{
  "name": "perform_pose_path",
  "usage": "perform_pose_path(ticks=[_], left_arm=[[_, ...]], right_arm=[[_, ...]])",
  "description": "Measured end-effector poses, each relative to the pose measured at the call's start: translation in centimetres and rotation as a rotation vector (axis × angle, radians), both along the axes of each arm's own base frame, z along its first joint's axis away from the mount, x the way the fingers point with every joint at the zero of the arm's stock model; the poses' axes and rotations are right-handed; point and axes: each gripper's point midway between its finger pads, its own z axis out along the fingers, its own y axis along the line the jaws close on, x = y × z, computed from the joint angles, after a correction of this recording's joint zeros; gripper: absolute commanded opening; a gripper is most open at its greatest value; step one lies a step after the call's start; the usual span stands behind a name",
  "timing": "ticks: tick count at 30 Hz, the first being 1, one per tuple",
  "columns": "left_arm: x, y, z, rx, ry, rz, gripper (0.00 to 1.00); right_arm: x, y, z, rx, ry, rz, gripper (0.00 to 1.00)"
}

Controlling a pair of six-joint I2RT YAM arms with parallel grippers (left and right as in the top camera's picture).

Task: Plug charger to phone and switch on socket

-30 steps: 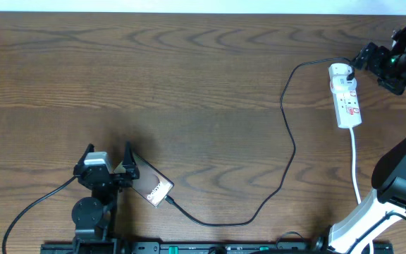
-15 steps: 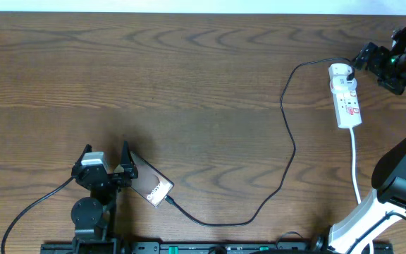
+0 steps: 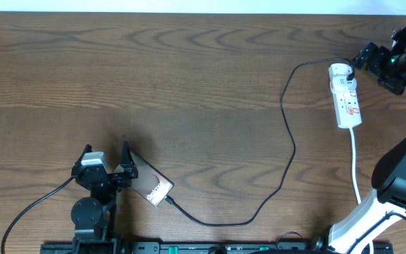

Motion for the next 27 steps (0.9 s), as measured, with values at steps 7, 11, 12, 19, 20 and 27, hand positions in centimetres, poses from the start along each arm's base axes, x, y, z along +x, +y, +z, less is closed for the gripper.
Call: perform_pose_path(ticks=[7, 11, 12, 19, 20, 27], left_arm=[[0.0, 0.0, 0.0, 0.000, 0.000, 0.001, 0.88], [0.0, 0.1, 0.0, 0.000, 0.000, 0.003, 0.88], [0.0, 0.1, 0.0, 0.000, 0.000, 0.003, 0.88], [0.0, 0.1, 0.0, 0.000, 0.000, 0.003, 0.88], [0.0, 0.1, 0.0, 0.000, 0.000, 0.003, 0.88], [0.0, 0.1, 0.0, 0.000, 0.000, 0.004, 0.88]], right_arm=[[-0.1, 0.0, 0.2, -0.002, -0.003, 0.000, 0.99], [-1.4, 0.6, 3.3, -0.026, -0.056, 0.000, 0.99], [-1.8, 0.8, 4.4, -0.035, -0.078, 0.000, 0.99], [-6.4, 4.6, 17.0, -0.154, -0.364, 0.047, 0.99], [-7.0, 5.1, 18.3, -0.177, -0.396, 0.054, 0.99], [-8.3, 11.6, 25.5, -0.402, -0.756, 0.224, 0.99]])
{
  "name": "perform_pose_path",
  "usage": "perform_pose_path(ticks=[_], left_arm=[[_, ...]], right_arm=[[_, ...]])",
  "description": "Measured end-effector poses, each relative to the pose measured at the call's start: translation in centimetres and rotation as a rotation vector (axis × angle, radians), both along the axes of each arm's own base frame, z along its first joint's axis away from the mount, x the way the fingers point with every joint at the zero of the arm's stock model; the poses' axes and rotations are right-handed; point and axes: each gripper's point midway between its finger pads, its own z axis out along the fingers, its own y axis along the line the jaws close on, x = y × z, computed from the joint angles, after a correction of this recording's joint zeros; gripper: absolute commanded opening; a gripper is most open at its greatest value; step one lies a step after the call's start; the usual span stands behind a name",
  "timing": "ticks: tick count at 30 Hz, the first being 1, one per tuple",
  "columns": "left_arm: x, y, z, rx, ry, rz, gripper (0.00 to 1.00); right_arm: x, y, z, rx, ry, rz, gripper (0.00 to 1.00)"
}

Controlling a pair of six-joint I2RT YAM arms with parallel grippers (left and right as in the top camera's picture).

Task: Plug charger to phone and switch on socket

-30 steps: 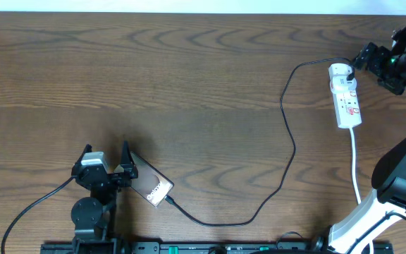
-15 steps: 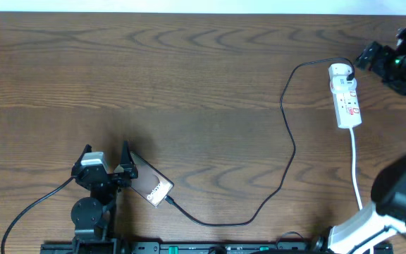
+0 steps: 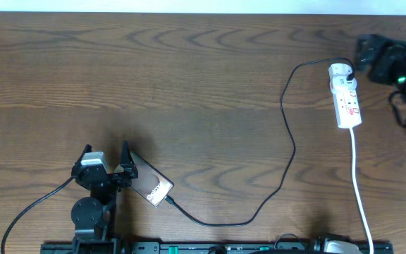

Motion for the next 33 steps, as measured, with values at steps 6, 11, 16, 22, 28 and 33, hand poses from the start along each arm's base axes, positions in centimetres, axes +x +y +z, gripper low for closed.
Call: perform_pose_path(ticks=[6, 11, 16, 22, 28, 33], left_arm=[[0.0, 0.0, 0.0, 0.000, 0.001, 0.003, 0.88], [0.0, 0.1, 0.0, 0.000, 0.001, 0.003, 0.88], [0.0, 0.1, 0.0, 0.000, 0.002, 0.003, 0.88], [0.0, 0.1, 0.0, 0.000, 0.002, 0.004, 0.88], [0.0, 0.1, 0.0, 0.000, 0.002, 0.004, 0.88], [0.0, 0.1, 0.0, 0.001, 0.002, 0.003, 0.88]], right_arm=[[-0.4, 5.3, -2.8, -0.144, -0.256, 0.160, 0.99], [-2.6, 5.8, -10.8, -0.160, -0.268, 0.189, 0.99], [-5.6, 5.8, -16.7, -0.171, -0.289, 0.201, 0.99], [-9.5, 5.2, -18.9, -0.188, -0.423, 0.172, 0.99], [-11.0, 4.6, -22.1, -0.196, -0.385, 0.146, 0.99], [-11.6, 4.5, -24.0, -0.207, -0.310, 0.151, 0.99]])
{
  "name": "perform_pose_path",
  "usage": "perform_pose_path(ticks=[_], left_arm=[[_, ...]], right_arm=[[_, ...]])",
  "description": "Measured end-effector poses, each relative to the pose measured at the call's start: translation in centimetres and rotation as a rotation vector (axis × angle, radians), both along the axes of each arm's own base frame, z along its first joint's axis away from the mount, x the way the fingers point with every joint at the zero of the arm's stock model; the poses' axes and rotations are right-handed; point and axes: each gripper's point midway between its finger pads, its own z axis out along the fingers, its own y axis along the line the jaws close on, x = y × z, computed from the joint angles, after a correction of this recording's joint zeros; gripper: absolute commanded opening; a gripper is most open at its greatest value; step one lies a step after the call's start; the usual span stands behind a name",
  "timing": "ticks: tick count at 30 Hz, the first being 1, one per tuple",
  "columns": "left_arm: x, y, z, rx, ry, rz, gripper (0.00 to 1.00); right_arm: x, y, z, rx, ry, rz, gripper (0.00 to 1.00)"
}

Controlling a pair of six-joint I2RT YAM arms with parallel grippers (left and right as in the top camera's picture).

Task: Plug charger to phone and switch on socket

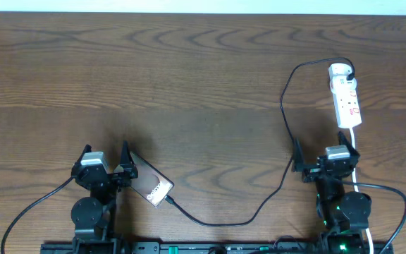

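Observation:
The dark phone (pixel 149 183) lies tilted at the near left, and the black charger cable (pixel 285 134) is plugged into its lower right end. That cable runs right and up to the white charger plug (pixel 340 70) at the top of the white socket strip (pixel 347 102) at the far right. My left gripper (pixel 106 153) sits open just left of the phone, its right finger beside the phone's top corner. My right gripper (pixel 325 152) is open near the front right, just below the strip, holding nothing.
The strip's white lead (pixel 355 152) runs down the right side past my right arm. A black cable (pixel 27 209) trails from the left arm toward the front left corner. Brown wooden table (pixel 189 77) all around.
My right arm has moved from the far right corner beside the socket strip to the near right edge of the table, below the strip. Phone, cable, strip and left arm are unchanged.
At first my right gripper was at the far right, beside the top of the socket strip, with the charger cable in the phone. It was still there, blurred, a second later. Now it rests open at the near right. The left arm stayed put.

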Motion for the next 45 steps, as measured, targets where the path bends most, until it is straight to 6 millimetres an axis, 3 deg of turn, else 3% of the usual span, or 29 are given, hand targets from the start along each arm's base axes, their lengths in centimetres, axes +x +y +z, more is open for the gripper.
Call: perform_pose_path(ticks=[6, 18, 45], left_arm=[[0.0, 0.0, 0.0, 0.000, 0.000, 0.000, 0.88], [0.0, 0.0, 0.0, -0.001, 0.000, 0.000, 0.88], [0.0, 0.0, 0.0, -0.001, 0.000, 0.000, 0.88]], right_arm=[[-1.2, -0.2, -4.1, -0.012, 0.167, -0.004, 0.99], [-1.6, -0.4, -0.8, -0.002, 0.020, -0.016, 0.99], [-1.6, -0.4, -0.7, -0.001, 0.018, -0.017, 0.99]])
